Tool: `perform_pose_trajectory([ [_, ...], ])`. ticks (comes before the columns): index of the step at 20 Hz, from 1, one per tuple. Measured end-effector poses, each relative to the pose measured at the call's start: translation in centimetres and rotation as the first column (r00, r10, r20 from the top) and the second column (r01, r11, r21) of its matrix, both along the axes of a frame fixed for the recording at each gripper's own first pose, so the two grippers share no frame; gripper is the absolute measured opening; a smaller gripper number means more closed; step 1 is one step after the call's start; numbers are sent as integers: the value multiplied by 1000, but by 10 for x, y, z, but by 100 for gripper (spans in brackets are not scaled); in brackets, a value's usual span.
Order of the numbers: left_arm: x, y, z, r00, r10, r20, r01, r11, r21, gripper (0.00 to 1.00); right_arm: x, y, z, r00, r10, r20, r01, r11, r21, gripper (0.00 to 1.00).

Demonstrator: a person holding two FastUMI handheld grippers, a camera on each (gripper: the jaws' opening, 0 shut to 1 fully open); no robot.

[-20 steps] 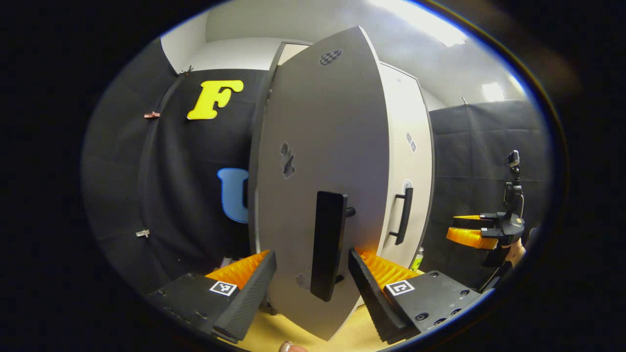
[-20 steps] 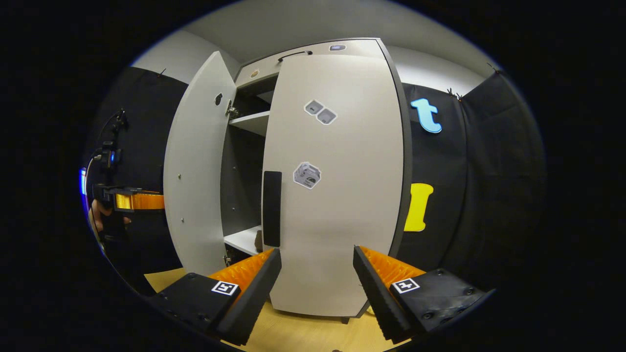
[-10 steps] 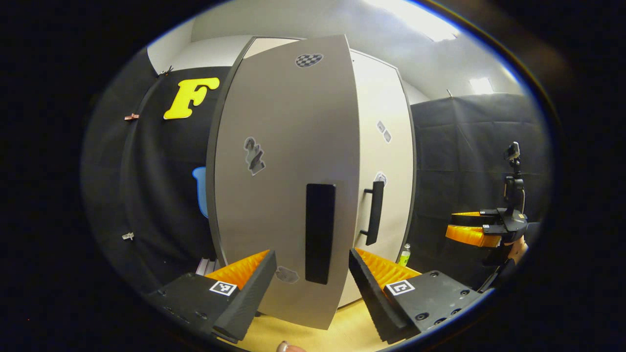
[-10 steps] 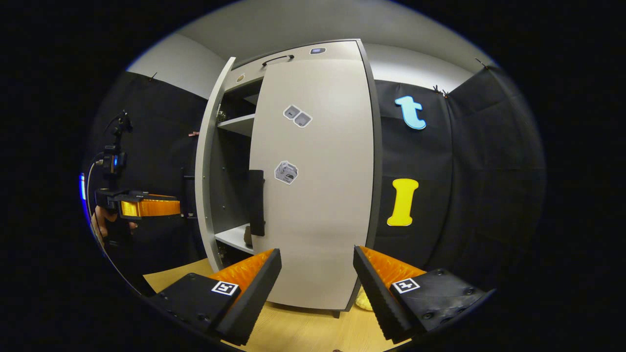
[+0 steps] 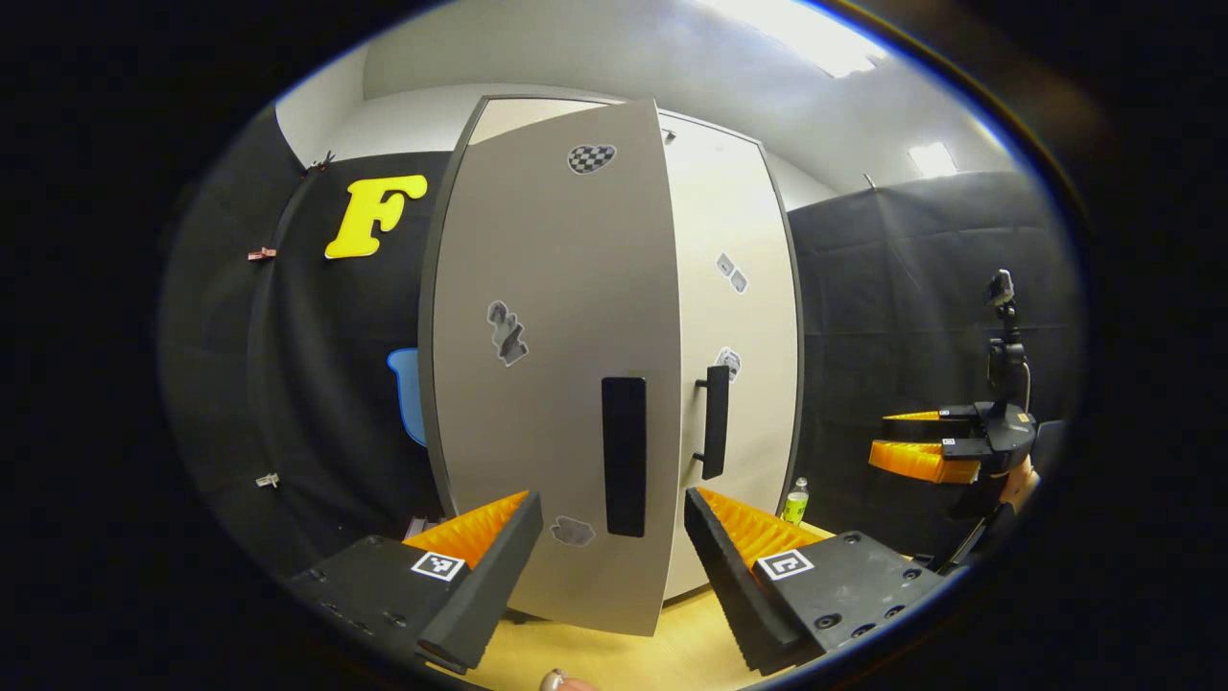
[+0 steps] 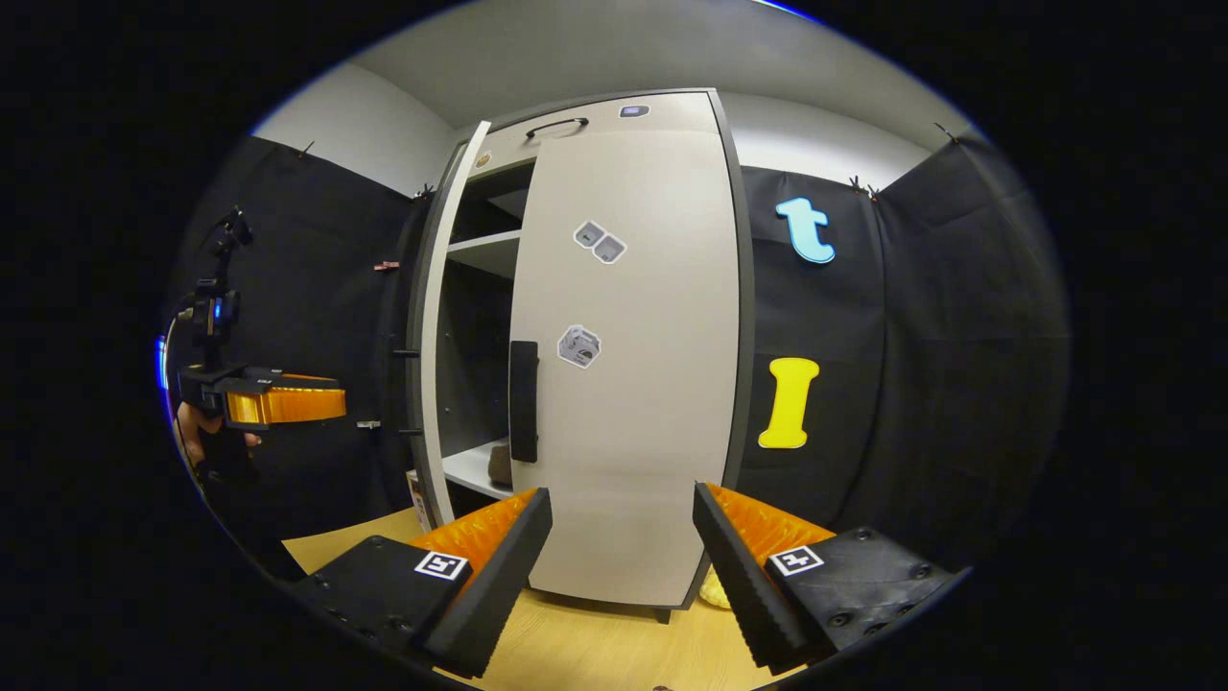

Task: Grab one shoe with the right hand and put it into the shoe cabinet, grab the other shoe with the left hand and put it into the shoe cabinet; then close the right door with the right hand and the left door with the left hand.

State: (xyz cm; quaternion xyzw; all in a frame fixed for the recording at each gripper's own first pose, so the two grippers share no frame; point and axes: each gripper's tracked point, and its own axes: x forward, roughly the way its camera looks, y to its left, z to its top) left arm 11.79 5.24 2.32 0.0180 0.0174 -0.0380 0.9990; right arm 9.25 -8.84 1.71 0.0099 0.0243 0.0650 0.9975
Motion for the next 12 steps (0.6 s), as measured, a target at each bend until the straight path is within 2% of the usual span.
perform_pose_trajectory([
  [3, -10, 2, -1, 1000, 5, 8, -5, 1000, -6, 95, -8, 6, 4, 1000, -9, 7, 10, 1000, -17, 98],
  [6, -20, 1, -1, 1000, -9, 18, 10, 999, -34, 93, -15, 12, 6, 1000, -16, 7, 16, 1000, -19, 98],
  [8, -24, 4, 0, 1000, -15, 22, 16, 999, -49, 95, -20, 13, 8, 1000, -24, 10, 24, 999, -24, 98],
  [12, -30, 10, 1, 1000, -11, 25, 12, 999, -50, 95, -26, 16, 10, 999, -38, 13, 38, 999, -29, 98],
])
